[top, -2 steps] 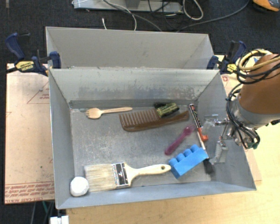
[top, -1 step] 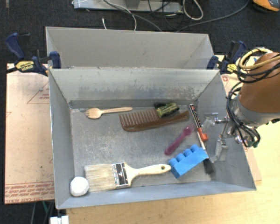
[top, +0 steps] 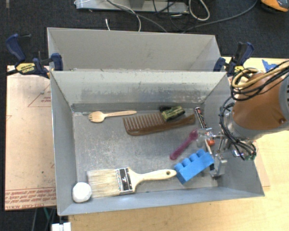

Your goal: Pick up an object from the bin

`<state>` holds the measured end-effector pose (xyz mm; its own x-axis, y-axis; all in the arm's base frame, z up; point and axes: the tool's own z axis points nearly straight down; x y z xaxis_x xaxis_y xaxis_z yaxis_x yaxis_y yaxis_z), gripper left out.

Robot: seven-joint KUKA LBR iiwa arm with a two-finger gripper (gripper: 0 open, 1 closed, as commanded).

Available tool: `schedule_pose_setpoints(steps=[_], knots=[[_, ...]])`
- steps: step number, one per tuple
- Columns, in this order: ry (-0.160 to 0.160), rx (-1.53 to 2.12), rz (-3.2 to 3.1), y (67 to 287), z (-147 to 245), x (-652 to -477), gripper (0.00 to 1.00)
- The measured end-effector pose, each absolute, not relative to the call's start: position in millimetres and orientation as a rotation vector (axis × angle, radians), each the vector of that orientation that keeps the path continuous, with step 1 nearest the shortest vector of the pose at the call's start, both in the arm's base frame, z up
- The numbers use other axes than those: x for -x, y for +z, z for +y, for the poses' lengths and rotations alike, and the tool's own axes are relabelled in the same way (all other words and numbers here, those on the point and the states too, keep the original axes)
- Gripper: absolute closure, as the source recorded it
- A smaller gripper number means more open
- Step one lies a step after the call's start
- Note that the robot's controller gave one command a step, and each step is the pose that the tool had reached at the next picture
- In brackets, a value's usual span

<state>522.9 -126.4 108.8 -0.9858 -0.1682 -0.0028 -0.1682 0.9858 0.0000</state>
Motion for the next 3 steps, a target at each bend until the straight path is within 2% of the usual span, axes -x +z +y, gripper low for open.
schedule_pose_setpoints(steps=[1, 2, 3], knots=[[-0.002, 0.304, 3.117, 70, -137, -535.9, 1.00], [-0.003, 0.304, 3.117, 70, -137, -535.9, 1.00], [-0.001, 0.347, 3.112, 173, -141, -556.6, 1.00]])
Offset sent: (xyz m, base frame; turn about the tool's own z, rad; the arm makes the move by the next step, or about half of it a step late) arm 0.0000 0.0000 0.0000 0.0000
